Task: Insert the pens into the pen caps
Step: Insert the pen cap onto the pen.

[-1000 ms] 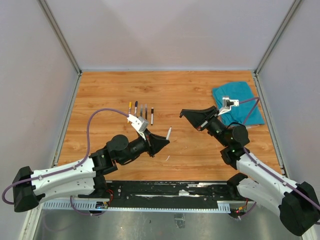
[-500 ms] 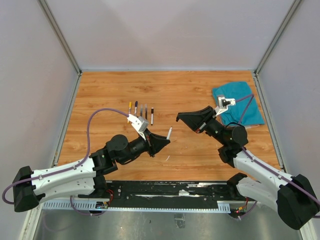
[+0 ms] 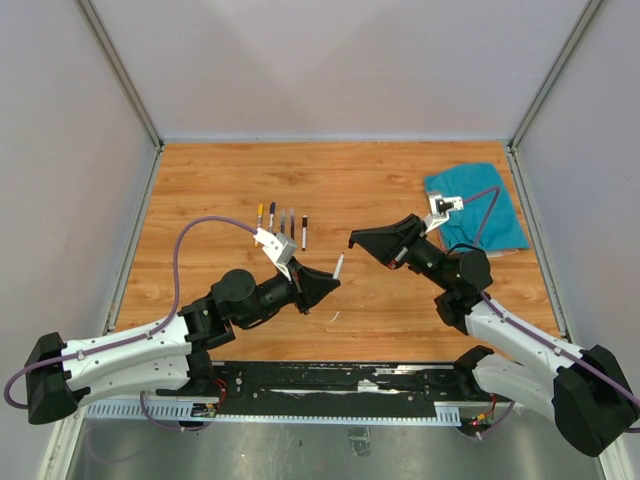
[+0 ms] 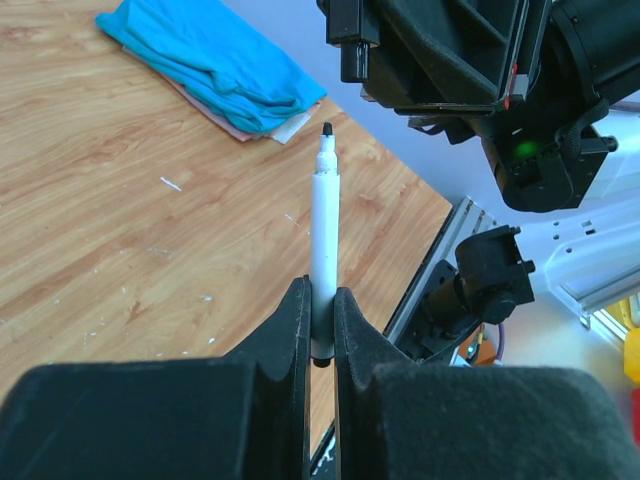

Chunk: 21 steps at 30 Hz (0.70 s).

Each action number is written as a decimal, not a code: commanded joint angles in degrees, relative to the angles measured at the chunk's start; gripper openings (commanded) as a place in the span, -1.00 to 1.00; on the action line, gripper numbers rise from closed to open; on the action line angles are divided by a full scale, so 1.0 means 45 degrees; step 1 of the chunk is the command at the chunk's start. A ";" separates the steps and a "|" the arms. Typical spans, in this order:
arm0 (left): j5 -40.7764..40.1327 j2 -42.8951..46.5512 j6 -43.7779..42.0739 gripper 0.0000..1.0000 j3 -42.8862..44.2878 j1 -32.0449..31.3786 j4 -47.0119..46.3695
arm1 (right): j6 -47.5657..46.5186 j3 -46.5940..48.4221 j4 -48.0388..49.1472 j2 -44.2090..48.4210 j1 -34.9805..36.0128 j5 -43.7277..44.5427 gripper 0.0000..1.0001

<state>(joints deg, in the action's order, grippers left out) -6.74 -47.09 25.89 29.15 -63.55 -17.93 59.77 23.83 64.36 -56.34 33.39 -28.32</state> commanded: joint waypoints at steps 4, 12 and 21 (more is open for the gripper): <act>0.0085 0.0106 -0.0190 -0.99 0.0047 -0.0098 -0.0610 | -0.0313 0.0286 0.0015 -0.0059 0.0413 -0.0314 -0.99; 0.0092 0.0095 -0.0133 -0.99 -0.0011 -0.0101 -0.0595 | -0.0342 0.0459 -0.0005 -0.0251 0.0576 -0.0372 -0.99; 0.0058 0.0093 -0.0128 -0.99 -0.0013 -0.0104 -0.0577 | -0.0372 0.0544 0.0110 -0.0417 0.0762 -0.0392 -0.99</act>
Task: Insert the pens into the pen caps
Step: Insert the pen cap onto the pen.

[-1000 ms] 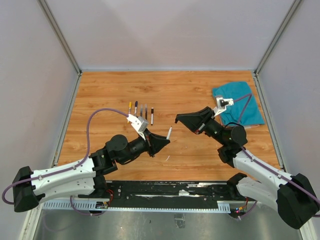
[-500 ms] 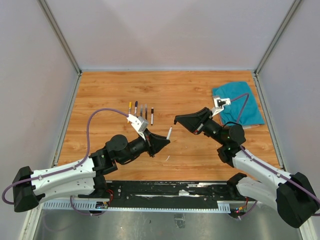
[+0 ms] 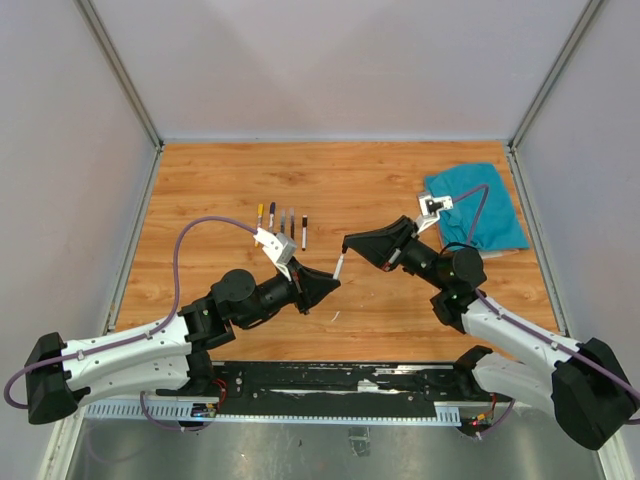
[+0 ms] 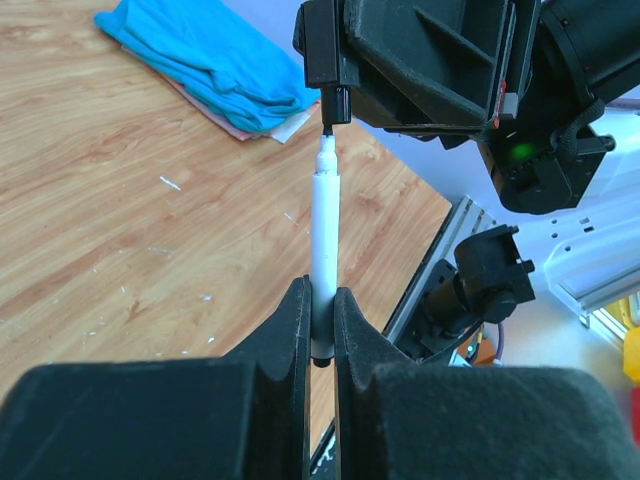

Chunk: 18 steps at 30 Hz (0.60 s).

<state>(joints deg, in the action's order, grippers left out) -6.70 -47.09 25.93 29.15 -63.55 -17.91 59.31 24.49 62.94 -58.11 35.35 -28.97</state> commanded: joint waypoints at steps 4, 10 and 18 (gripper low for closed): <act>0.0008 0.0120 -0.0138 -0.99 -0.0027 -0.0108 -0.0558 | -0.0289 0.0369 0.0449 -0.0088 0.0351 -0.0248 -0.99; -0.0097 0.0256 -0.0109 -0.99 -0.0090 -0.0114 -0.0531 | -0.0290 0.0291 0.0487 -0.0134 0.0391 -0.0257 -0.99; -0.0181 0.0292 -0.0138 -0.99 -0.0088 -0.0115 -0.0454 | -0.0425 0.0030 0.0245 0.0058 0.0395 0.0010 -0.99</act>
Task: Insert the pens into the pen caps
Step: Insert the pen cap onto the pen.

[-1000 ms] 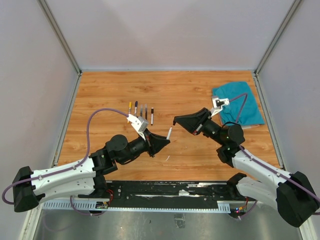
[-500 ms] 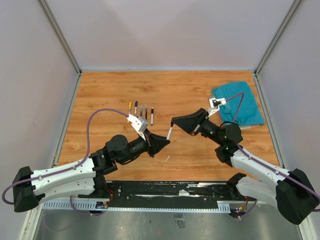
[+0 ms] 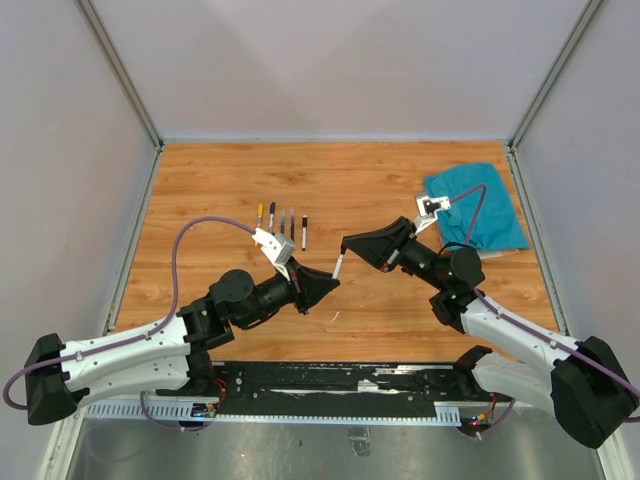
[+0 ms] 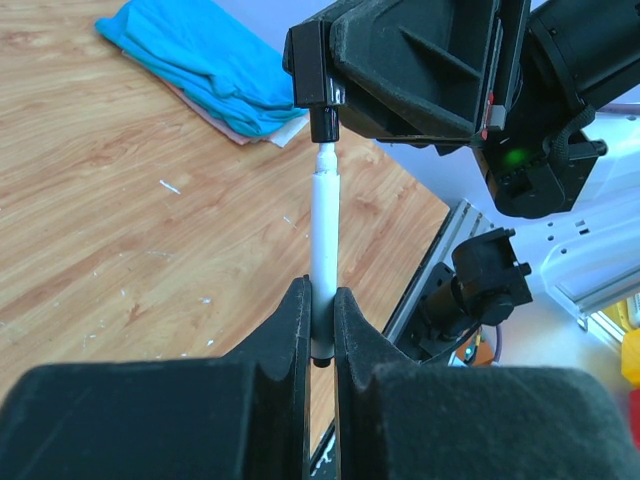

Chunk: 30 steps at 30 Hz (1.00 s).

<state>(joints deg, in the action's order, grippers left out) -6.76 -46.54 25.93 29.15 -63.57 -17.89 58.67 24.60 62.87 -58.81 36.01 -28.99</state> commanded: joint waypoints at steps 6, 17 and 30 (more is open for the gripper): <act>-0.0224 0.0194 -0.0104 -0.99 -0.0101 -0.0111 -0.0517 | -0.0192 0.0000 0.0286 0.0217 0.0346 -0.0082 -0.98; -0.0392 0.0384 0.0020 -0.99 -0.0143 -0.0105 -0.0698 | -0.0482 -0.0524 0.0758 -0.0296 0.1600 0.0319 -0.99; -0.0793 0.0846 0.0041 -0.99 -0.0295 -0.0103 -0.0638 | -0.1399 -0.0856 -0.1170 0.1043 0.1901 0.0652 -0.39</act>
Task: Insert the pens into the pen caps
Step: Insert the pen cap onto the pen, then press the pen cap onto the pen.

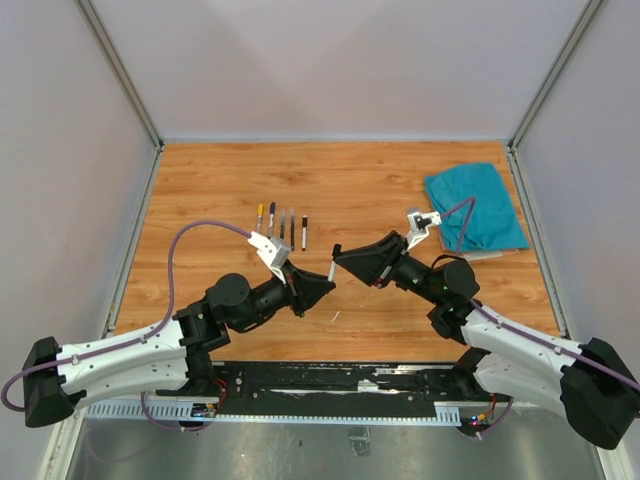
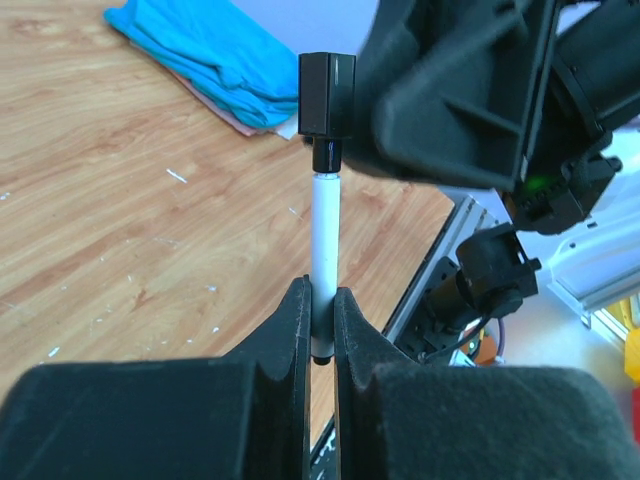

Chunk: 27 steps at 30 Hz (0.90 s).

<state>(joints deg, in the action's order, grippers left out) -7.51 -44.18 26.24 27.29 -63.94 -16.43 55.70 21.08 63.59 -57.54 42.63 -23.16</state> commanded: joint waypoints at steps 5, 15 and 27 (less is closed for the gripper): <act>-0.0723 0.0454 0.0035 -0.99 0.0108 -0.0024 -0.0736 | -0.2592 0.1408 -0.5030 0.2580 0.0441 -0.0239 -0.03; -0.0786 0.0530 -0.0125 -0.99 0.0317 -0.0017 -0.0198 | -0.6147 0.5802 -1.4440 0.3286 0.0436 0.2594 0.60; -0.0518 0.0068 -0.0125 -0.99 0.0440 -0.0019 -0.0279 | -0.7182 0.9406 -1.7233 0.0171 0.1624 0.2535 0.49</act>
<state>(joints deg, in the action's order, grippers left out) -10.22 -43.86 26.15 27.33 -63.94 -16.60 25.65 61.01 -10.13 -55.11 46.22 -13.65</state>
